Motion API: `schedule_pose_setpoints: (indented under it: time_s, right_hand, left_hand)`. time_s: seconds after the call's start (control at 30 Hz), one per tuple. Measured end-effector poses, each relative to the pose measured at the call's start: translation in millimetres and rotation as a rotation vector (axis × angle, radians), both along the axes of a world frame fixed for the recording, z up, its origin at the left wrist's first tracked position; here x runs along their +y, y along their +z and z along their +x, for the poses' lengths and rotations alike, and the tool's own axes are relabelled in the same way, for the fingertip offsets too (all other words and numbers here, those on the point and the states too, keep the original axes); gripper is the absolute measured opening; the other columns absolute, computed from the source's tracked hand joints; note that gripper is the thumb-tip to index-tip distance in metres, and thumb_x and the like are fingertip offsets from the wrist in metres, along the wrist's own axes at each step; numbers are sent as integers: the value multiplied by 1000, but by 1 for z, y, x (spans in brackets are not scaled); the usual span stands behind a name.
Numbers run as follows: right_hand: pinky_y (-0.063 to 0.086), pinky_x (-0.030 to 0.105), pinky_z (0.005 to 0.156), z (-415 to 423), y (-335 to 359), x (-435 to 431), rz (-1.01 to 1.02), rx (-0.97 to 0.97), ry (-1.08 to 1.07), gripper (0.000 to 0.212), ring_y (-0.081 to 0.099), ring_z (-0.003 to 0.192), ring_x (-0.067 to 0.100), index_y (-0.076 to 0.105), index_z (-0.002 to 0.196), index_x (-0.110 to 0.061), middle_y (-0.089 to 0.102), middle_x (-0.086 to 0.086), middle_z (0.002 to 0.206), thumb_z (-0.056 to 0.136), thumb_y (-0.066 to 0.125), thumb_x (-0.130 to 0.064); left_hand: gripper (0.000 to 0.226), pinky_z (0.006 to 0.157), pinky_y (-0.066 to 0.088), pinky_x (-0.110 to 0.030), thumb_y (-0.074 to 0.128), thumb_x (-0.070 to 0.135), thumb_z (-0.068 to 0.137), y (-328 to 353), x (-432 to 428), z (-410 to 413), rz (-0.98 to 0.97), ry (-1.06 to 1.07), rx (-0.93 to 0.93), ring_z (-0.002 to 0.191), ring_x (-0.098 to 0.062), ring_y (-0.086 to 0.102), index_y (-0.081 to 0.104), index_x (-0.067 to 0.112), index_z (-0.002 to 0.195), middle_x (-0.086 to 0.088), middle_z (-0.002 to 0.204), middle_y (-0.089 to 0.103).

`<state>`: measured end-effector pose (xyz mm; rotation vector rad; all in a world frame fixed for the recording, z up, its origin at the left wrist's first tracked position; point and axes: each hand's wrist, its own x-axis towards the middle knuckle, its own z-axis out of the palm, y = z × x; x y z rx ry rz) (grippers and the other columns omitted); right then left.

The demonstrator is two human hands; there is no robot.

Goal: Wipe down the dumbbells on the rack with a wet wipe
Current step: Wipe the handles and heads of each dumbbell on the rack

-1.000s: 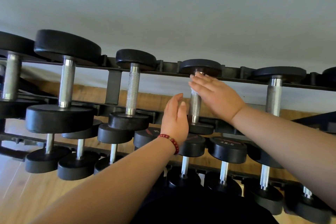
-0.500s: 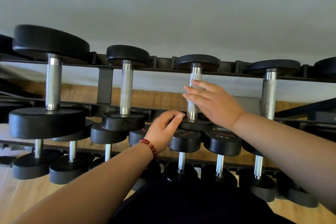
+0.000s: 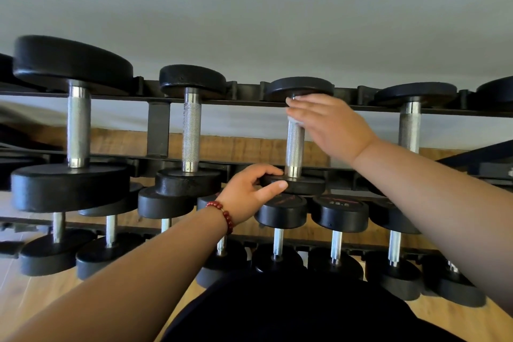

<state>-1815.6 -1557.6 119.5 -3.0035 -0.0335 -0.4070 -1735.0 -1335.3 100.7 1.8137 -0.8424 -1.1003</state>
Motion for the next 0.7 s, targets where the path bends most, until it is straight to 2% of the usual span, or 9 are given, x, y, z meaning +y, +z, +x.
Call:
schedule_pose_setpoints:
  time_s: [0.07,0.2,0.27,0.37,0.47,0.57,0.6,0.7]
  right_hand:
    - [37,45,108,-6,-6,13,0,-4,13,39,55,125,33,62,125,-1,60,17,131,86,60,-1]
    - [46,50,102,-22,-12,22,41,87,195,38,54,127,31,62,126,-6,60,13,132,94,45,-14]
    - [45,52,103,-11,-4,9,71,74,95,39,53,126,33,61,127,-3,59,16,132,94,42,-13]
    - [36,50,109,-8,3,14,166,69,-56,41,45,133,29,59,130,-6,55,13,138,97,38,-18]
    - [30,46,112,-26,-8,31,151,120,153,41,38,137,23,63,127,-8,55,11,138,99,38,-25]
    - [42,51,105,-20,-2,12,58,191,343,40,46,133,29,64,124,-7,59,12,135,97,39,-22]
    - [44,52,103,-12,1,4,30,195,337,41,47,132,31,64,125,-6,59,12,134,95,38,-19]
    - [34,52,106,4,8,-4,78,131,145,43,47,130,33,62,126,-2,57,16,135,94,37,-17]
  left_hand:
    - [18,82,44,-4,66,32,89,2,-1,3,23,-1,29,100,6,58,60,42,102,17,110,62]
    - [20,83,46,-11,67,36,87,3,-2,6,48,-5,49,102,0,61,60,41,105,16,110,65]
    - [20,82,46,-11,68,34,87,4,-2,5,51,12,79,101,3,61,60,43,102,17,109,65]
    - [20,79,46,-8,69,33,86,5,-2,6,54,31,114,98,7,61,61,42,102,18,108,65]
    - [22,77,46,-6,70,30,86,4,-3,7,55,31,134,95,8,61,62,37,106,15,108,66]
    - [22,78,47,-8,70,27,86,4,-3,6,55,39,145,94,8,62,63,36,105,14,108,66]
    - [21,78,47,-9,70,26,86,4,-3,6,56,42,147,94,8,62,63,37,103,14,107,66]
    - [21,77,48,-11,70,26,86,3,-3,6,65,42,145,94,7,62,63,37,103,14,108,66]
